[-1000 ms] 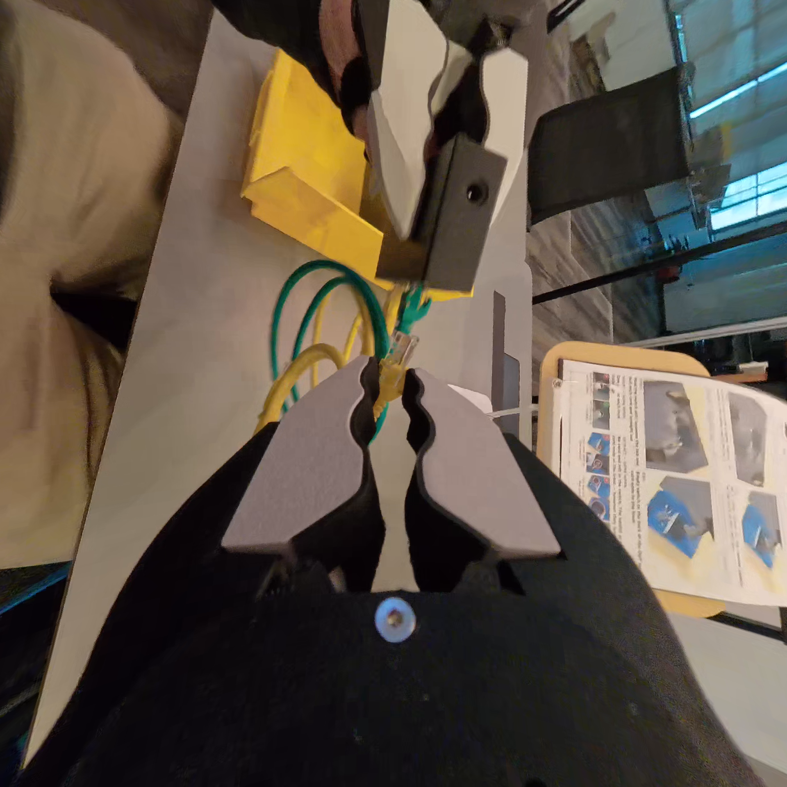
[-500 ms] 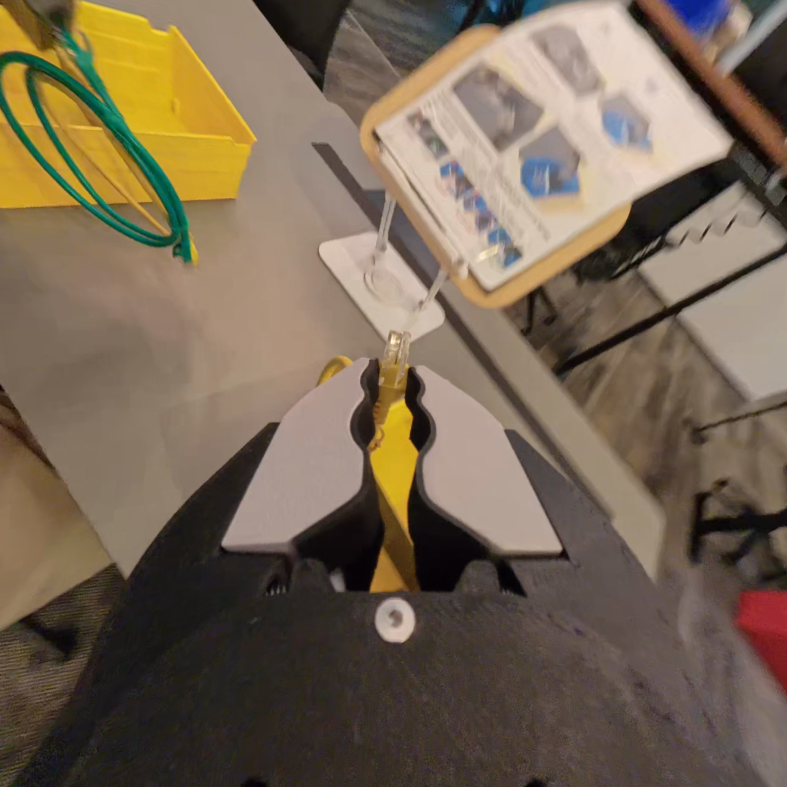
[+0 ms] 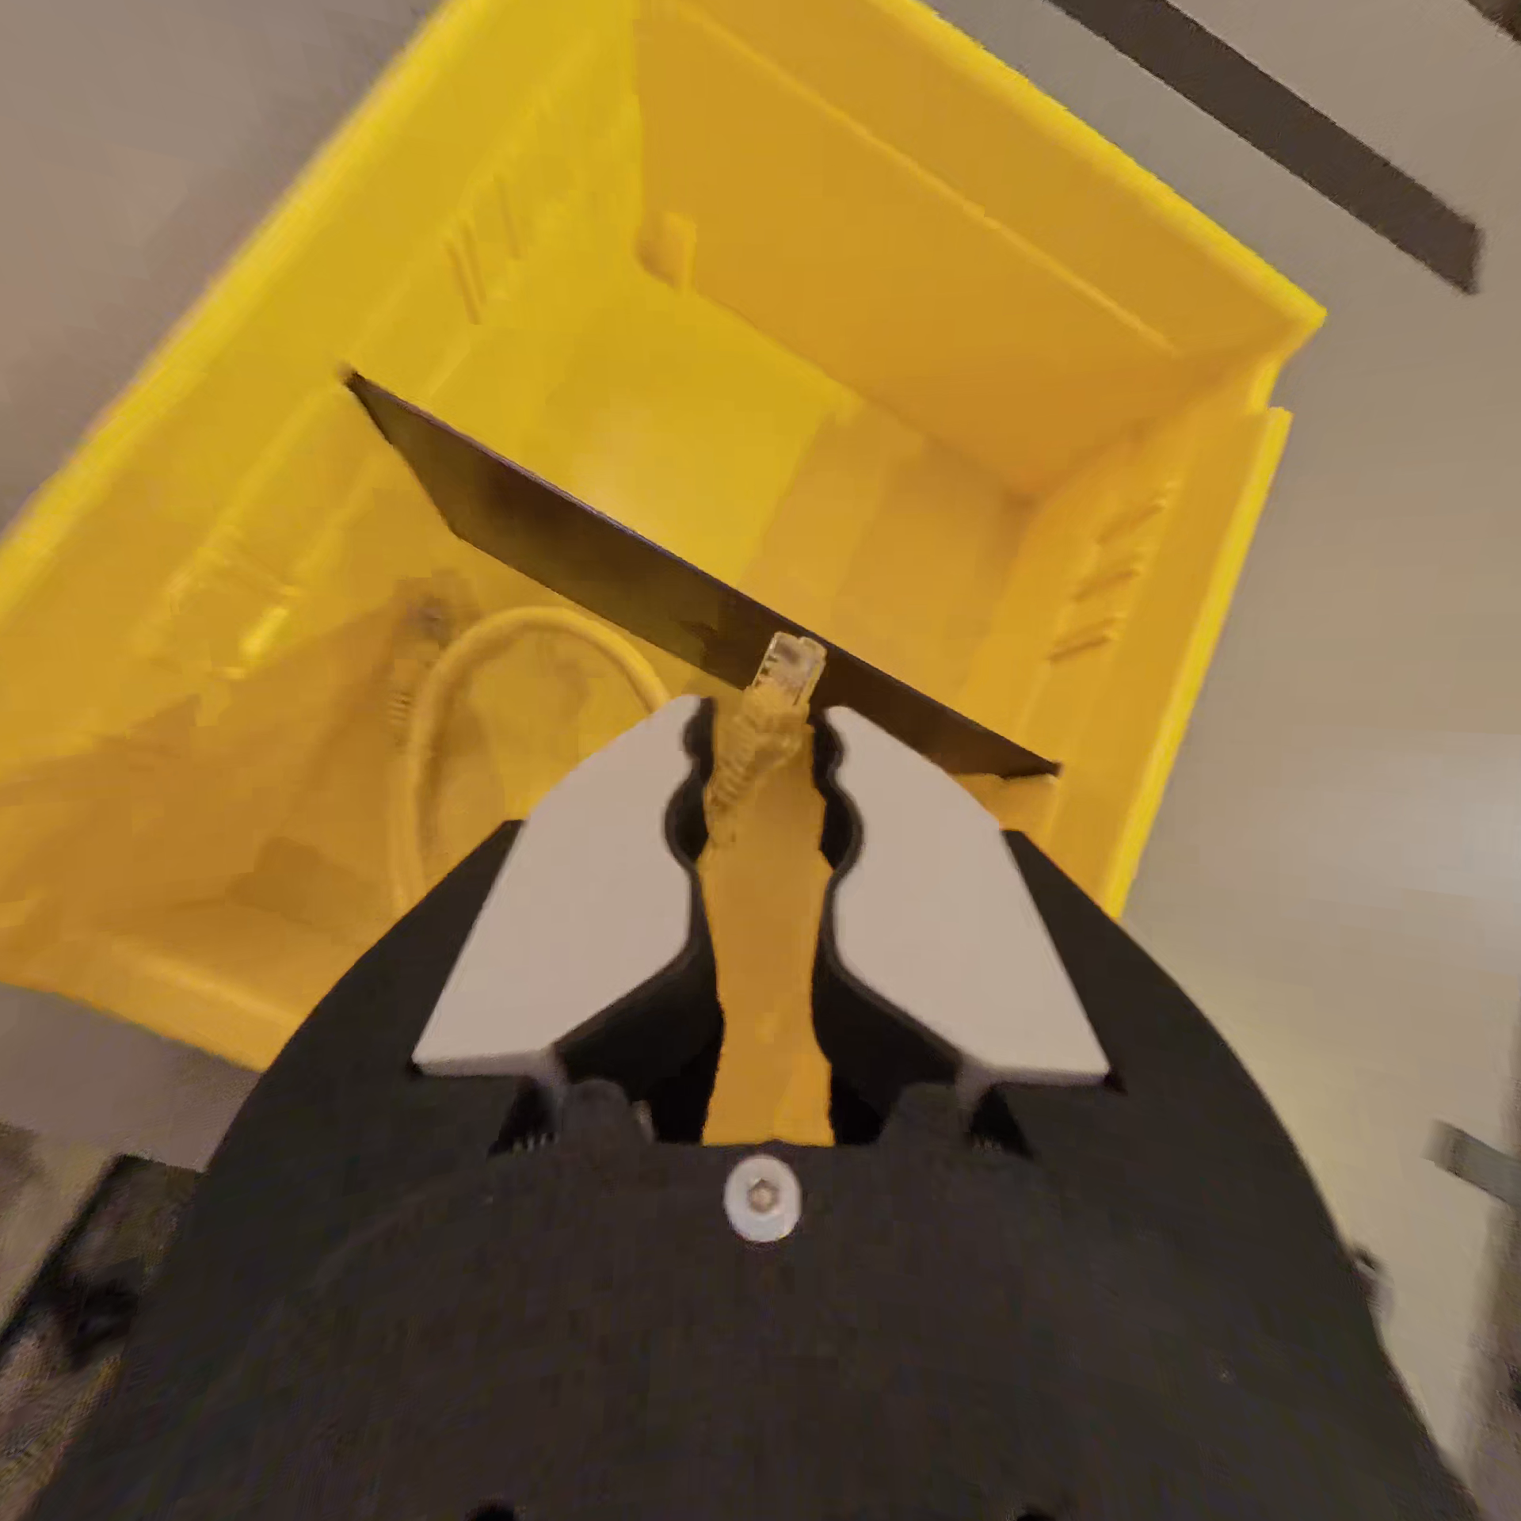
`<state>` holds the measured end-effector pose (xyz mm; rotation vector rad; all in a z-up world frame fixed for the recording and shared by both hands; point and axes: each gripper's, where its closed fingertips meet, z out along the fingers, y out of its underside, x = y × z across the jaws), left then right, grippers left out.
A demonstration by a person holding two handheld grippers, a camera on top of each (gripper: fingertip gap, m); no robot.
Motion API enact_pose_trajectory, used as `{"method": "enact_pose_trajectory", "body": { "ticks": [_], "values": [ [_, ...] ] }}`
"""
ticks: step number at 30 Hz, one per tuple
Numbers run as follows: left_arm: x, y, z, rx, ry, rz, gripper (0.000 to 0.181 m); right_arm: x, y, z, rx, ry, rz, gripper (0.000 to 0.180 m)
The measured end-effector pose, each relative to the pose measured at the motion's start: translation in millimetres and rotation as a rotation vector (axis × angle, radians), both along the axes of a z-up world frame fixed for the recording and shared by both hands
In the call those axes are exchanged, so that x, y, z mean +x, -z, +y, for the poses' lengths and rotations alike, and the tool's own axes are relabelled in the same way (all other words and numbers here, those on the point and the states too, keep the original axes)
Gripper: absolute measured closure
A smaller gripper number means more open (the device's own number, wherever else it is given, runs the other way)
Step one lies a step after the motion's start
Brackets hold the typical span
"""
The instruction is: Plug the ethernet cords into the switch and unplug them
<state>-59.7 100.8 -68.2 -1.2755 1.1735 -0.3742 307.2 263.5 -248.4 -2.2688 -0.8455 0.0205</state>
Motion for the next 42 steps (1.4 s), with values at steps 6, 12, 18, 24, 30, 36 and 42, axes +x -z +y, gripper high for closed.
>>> {"method": "enact_pose_trajectory", "body": {
  "ticks": [6,12,18,24,30,36,42],
  "values": [
    [-1.9,-3.7,-0.5,-0.010,0.018,-0.040,0.153,-4.8,-42.2,-6.7,0.105,-0.029,-0.185,0.118],
    [6.7,-13.6,-13.9,-0.047,0.125,-0.125,0.153,-201.1,-142.0,-115.4,0.312,-0.767,0.233,0.127],
    [20.8,-14.6,-29.9,-0.090,0.207,-0.142,0.153,-320.4,-150.0,-177.5,0.336,-1.126,0.289,0.129],
    [23.2,-19.4,-38.3,-0.112,0.276,-0.183,0.153,-354.4,-141.1,-188.2,0.219,-1.250,0.382,0.158],
    [18.3,3.7,-28.5,-0.113,0.215,-0.035,0.141,-344.5,-141.7,-177.2,0.279,-1.170,0.257,0.161],
    [24.0,13.0,-27.5,-0.062,0.180,0.061,0.153,-333.6,-140.2,-176.9,0.304,-1.170,0.153,0.160],
    [22.2,2.8,-33.6,-0.098,0.239,-0.033,0.154,-326.9,-162.6,-187.3,0.350,-1.220,0.281,0.155]
  ]
}}
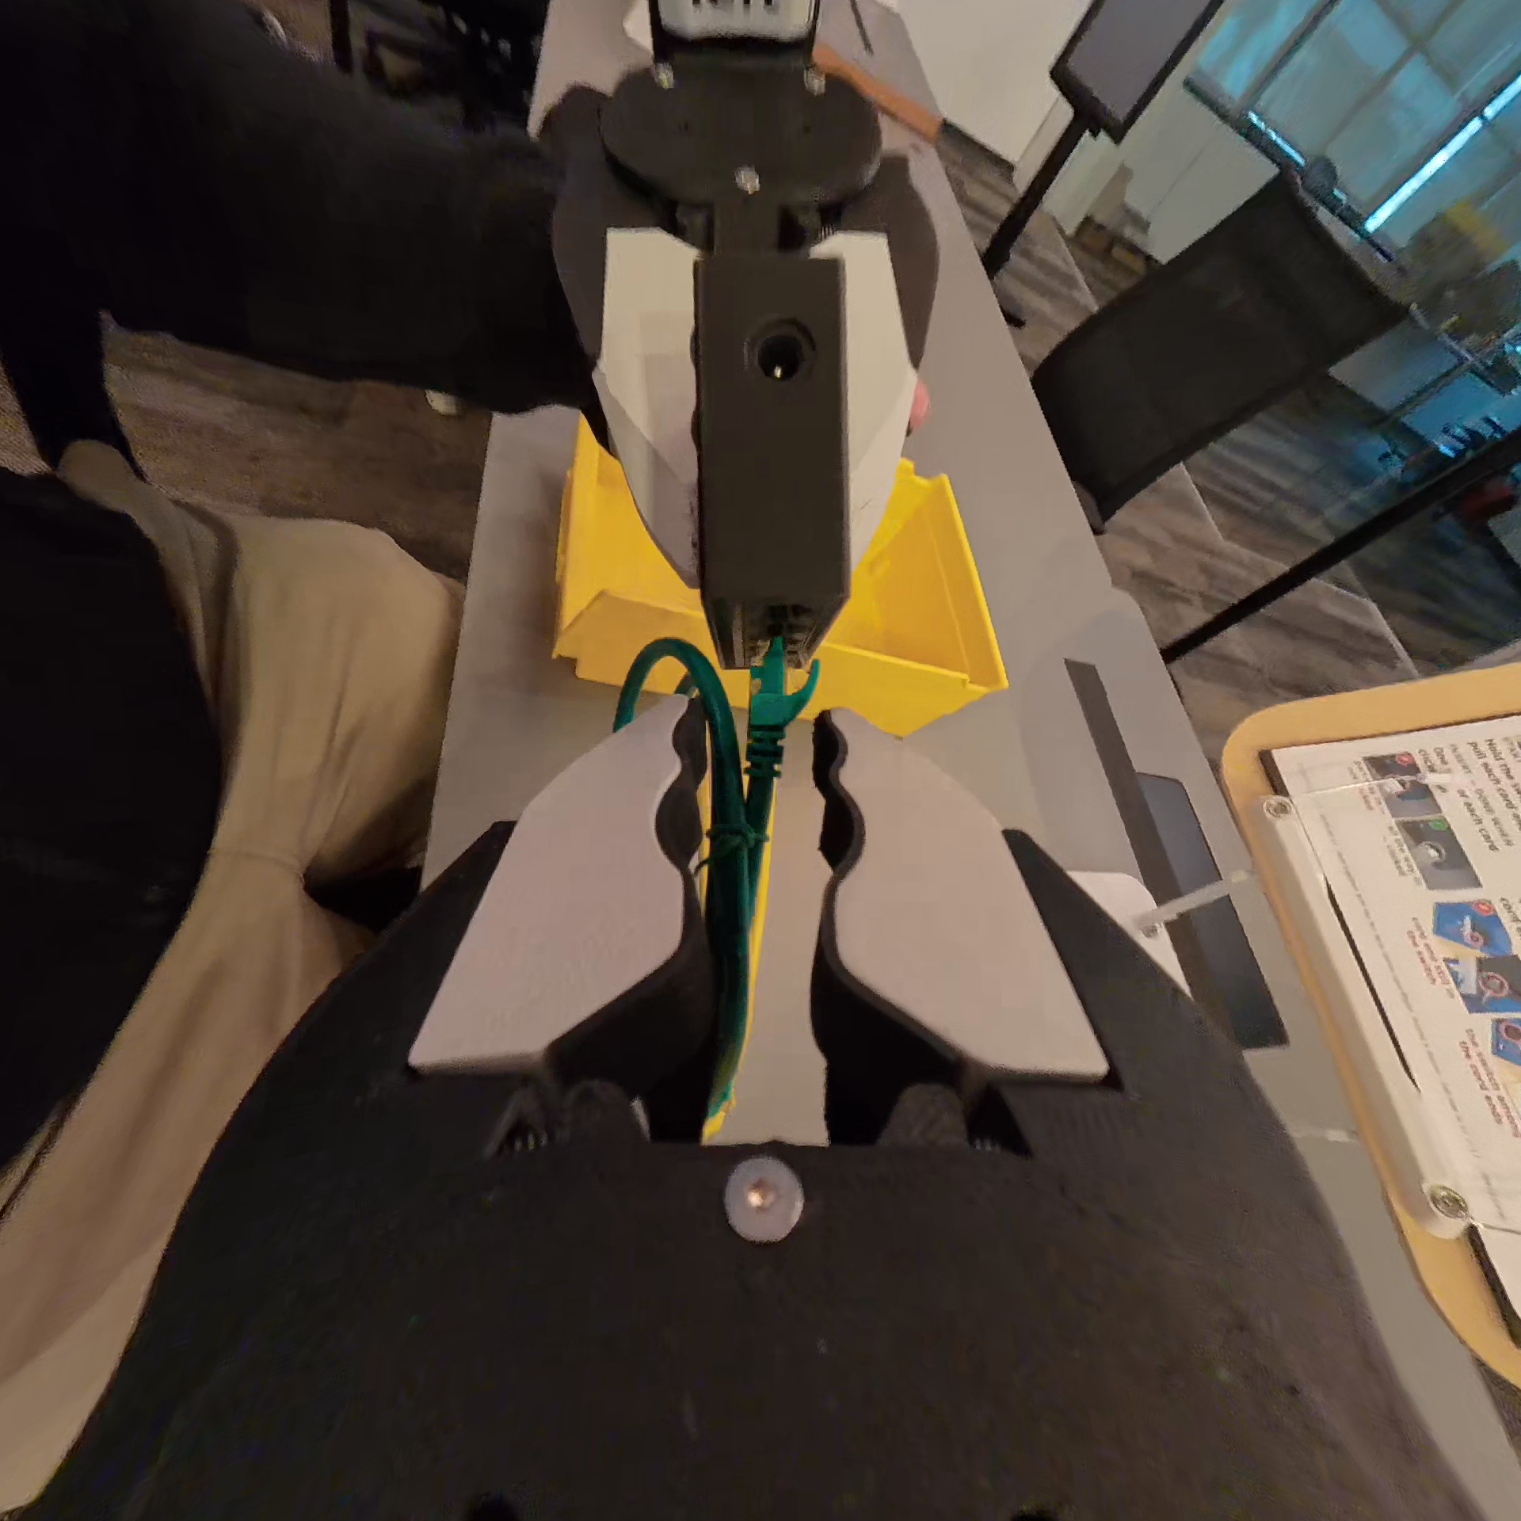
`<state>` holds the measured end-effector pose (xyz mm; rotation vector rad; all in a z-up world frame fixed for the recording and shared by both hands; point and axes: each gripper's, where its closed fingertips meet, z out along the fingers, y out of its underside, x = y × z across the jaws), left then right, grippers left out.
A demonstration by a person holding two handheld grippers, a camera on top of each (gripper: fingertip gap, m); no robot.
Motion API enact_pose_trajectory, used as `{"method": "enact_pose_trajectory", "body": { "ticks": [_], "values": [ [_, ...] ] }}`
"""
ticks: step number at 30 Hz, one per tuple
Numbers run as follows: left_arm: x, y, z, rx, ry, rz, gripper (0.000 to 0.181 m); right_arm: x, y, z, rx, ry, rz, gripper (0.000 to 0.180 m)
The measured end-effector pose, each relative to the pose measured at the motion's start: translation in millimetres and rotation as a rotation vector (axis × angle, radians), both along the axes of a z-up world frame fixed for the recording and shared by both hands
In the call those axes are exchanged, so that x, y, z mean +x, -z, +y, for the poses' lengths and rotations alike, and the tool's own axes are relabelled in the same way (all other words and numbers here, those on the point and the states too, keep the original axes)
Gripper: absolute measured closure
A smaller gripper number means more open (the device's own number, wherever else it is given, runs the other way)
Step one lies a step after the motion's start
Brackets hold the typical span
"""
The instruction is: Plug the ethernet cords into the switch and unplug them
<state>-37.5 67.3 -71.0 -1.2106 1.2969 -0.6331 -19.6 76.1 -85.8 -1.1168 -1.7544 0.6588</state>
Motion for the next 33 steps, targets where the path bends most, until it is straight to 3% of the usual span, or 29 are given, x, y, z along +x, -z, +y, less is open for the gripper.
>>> {"method": "enact_pose_trajectory", "body": {
  "ticks": [5,14,26,33],
  "values": [
    [4.1,-1.2,-3.9,-0.030,0.039,-0.031,0.154,9.8,-21.7,-4.1,-0.045,-0.031,0.089,0.159],
    [6.4,-2.4,-7.3,-0.028,0.056,-0.034,0.154,-1.6,-10.1,-9.1,0.046,-0.037,0.030,0.166],
    [9.5,0.8,-13.1,-0.060,0.111,-0.051,0.153,0.2,-1.8,-14.1,0.324,-0.078,-0.056,0.169],
    [9.2,0.5,-7.9,-0.053,0.085,-0.059,0.154,0.7,-4.2,-8.7,0.223,-0.073,-0.010,0.169]
  ]
}}
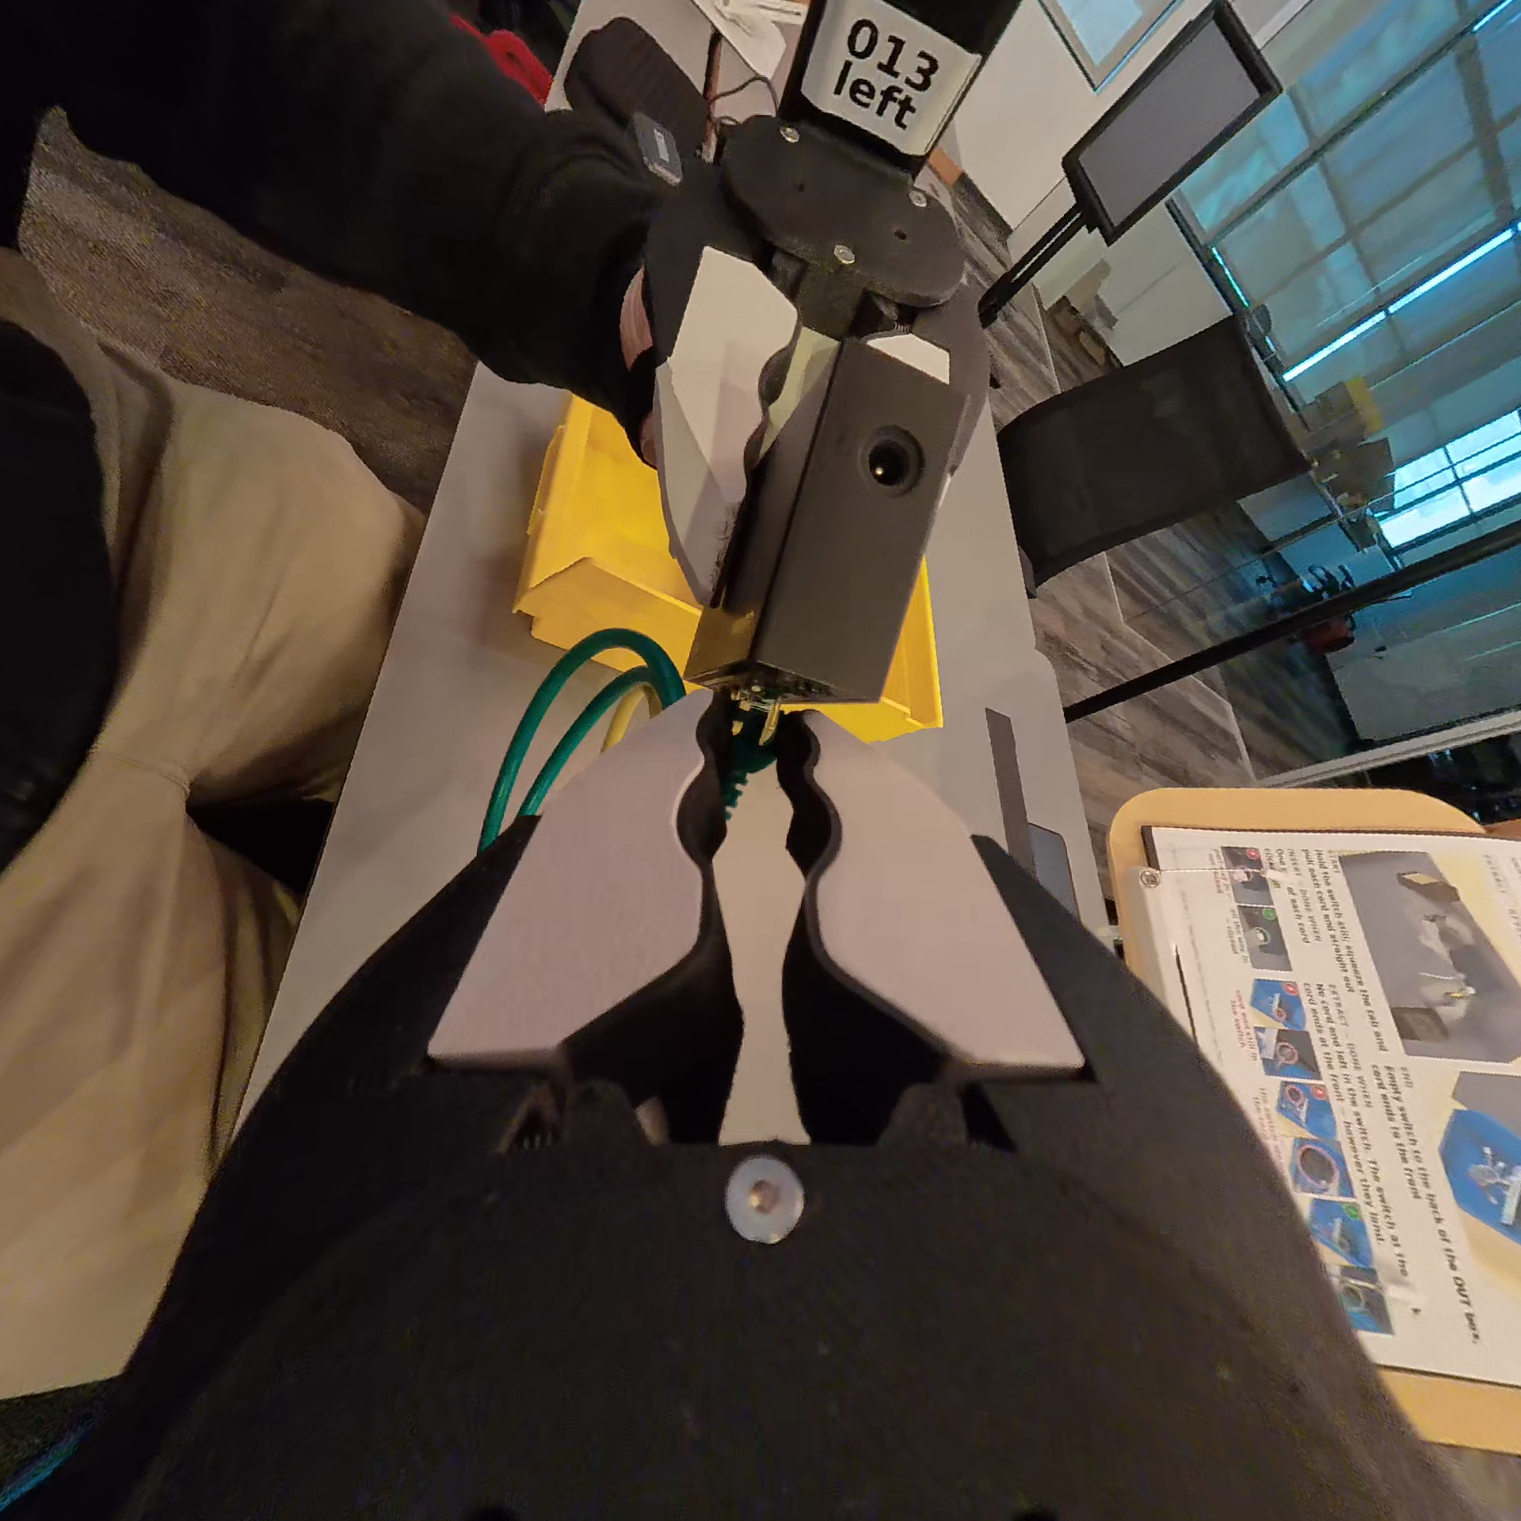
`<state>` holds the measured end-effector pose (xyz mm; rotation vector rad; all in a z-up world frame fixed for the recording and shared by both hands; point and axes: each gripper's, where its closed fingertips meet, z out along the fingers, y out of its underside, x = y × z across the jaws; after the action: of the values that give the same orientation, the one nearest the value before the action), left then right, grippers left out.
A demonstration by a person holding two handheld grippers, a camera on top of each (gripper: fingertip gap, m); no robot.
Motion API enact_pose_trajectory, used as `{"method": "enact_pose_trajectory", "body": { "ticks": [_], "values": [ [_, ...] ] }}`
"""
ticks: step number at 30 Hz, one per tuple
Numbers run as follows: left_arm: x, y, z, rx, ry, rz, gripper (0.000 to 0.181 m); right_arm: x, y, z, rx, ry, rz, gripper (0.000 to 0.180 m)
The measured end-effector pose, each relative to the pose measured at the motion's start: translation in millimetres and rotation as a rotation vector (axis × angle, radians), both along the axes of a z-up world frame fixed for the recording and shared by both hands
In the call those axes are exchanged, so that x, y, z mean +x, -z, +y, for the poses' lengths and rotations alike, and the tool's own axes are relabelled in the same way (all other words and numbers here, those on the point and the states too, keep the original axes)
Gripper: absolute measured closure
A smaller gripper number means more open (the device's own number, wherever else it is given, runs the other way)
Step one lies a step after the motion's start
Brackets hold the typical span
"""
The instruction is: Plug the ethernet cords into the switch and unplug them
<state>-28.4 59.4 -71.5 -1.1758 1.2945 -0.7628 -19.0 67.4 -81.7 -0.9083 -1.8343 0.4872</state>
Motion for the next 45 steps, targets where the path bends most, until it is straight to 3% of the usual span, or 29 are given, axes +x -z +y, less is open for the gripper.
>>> {"method": "enact_pose_trajectory", "body": {
  "ticks": [8,13,16,23,30,35,45],
  "values": [
    [3.6,-8.5,-1.8,0.008,-0.023,0.025,0.154,4.5,-7.9,-0.4,-0.080,0.010,0.050,0.168],
    [-3.0,-13.9,1.7,-0.075,0.004,-0.103,0.153,0.0,-17.8,1.6,-0.001,0.132,0.079,0.169],
    [0.9,-10.6,1.0,-0.013,-0.035,-0.013,0.153,3.4,-14.0,3.4,0.066,0.189,0.041,0.169],
    [8.0,-5.6,-15.6,-0.085,0.109,-0.063,0.153,11.5,-9.9,-19.2,-0.043,-0.090,0.010,0.170],
    [8.1,-9.5,-7.9,-0.019,0.026,-0.019,0.153,13.1,-13.3,-8.8,-0.129,-0.005,0.053,0.169],
    [7.3,-13.6,-13.1,-0.035,0.060,-0.064,0.153,10.5,-15.5,-15.5,-0.181,-0.018,0.053,0.168],
    [5.8,-17.7,-15.3,-0.026,0.076,-0.076,0.153,2.0,-10.0,-14.8,-0.109,0.013,0.038,0.165]
  ]
}}
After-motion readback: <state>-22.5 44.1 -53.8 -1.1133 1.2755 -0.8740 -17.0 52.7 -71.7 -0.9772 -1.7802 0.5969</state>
